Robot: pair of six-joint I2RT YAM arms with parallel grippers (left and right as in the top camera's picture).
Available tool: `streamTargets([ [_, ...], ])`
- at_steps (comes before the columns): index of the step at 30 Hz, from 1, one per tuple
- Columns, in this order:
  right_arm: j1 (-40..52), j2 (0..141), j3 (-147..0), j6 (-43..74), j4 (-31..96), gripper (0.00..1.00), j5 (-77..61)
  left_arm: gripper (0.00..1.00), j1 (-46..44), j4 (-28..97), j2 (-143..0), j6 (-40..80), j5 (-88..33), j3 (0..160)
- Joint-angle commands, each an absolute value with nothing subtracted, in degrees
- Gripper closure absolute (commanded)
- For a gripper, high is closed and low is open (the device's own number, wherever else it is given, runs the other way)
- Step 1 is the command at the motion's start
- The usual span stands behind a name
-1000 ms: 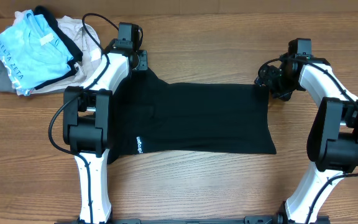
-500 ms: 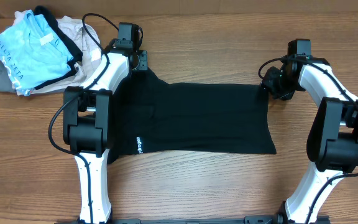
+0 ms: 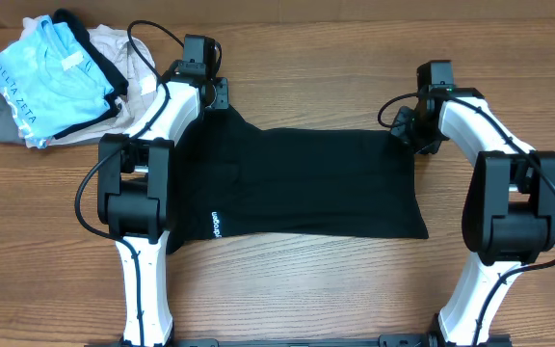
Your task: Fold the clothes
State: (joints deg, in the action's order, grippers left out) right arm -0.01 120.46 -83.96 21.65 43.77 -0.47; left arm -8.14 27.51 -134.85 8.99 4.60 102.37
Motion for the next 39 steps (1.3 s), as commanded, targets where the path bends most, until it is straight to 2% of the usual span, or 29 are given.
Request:
streamTargets([
  [1, -0.2, 121.8, -83.6, 23.0, 43.8, 0.7, 1.5, 0.96, -7.9, 28.5, -135.7, 9.0, 4.9, 102.4],
  [3, -0.4, 121.8, -83.6, 23.0, 43.7, 0.74, 1.5, 0.96, -7.9, 28.5, -135.7, 9.1, 4.9, 102.4],
  [7, -1.2, 121.8, -83.6, 23.8, 43.6, 0.96, 1.7, 0.96, -7.9, 28.4, -135.6, 9.2, 5.0, 102.4],
  [13, -3.1, 121.7, -83.7, 25.6, 44.1, 0.96, 2.1, 0.96, -7.9, 30.1, -131.9, 11.0, 4.9, 102.6],
  [25, -4.6, 121.5, -89.1, 28.0, 52.2, 0.96, 0.9, 0.96, -7.9, 46.5, -118.3, 15.5, 6.0, 102.6],
  [39, -4.6, 118.4, -93.8, 30.5, 62.1, 0.96, -0.5, 0.96, -7.7, 64.6, -116.9, 19.8, 9.8, 102.6],
])
